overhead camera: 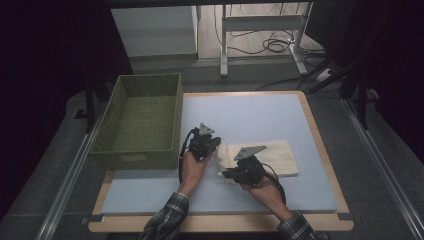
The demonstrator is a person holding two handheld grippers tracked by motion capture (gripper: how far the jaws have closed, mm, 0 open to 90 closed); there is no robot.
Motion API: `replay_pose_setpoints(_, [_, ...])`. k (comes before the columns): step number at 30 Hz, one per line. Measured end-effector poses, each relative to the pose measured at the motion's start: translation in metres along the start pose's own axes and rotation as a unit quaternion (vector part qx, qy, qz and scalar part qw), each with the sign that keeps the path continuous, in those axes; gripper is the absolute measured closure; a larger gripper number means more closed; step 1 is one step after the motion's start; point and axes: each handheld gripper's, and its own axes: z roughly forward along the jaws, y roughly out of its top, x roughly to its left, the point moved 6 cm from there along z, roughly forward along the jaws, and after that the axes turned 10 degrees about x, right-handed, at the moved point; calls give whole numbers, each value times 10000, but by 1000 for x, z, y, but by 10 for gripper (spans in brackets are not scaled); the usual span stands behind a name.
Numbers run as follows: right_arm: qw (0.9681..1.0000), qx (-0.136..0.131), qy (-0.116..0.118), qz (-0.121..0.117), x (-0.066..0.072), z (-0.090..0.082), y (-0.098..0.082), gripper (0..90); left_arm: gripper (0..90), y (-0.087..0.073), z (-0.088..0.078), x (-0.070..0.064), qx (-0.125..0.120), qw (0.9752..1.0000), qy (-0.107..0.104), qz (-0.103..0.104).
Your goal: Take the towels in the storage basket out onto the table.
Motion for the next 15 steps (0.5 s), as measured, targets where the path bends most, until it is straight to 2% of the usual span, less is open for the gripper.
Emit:
replay_pose_setpoints(5, [9997, -168, -83, 141, -9, -17, -9, 840, 893, 15, 4, -15, -90, 9998, -48, 187])
replay_pose_setpoints(8, [9992, -281, -47, 272, -14, -25, -15, 839, 893, 22, 7, -22, -112, 9996, -58, 267])
replay_pose_setpoints(15, [9980, -449, -146, 417, -24, -45, -25, 836, 891, 36, 15, -37, -115, 9989, -136, 426])
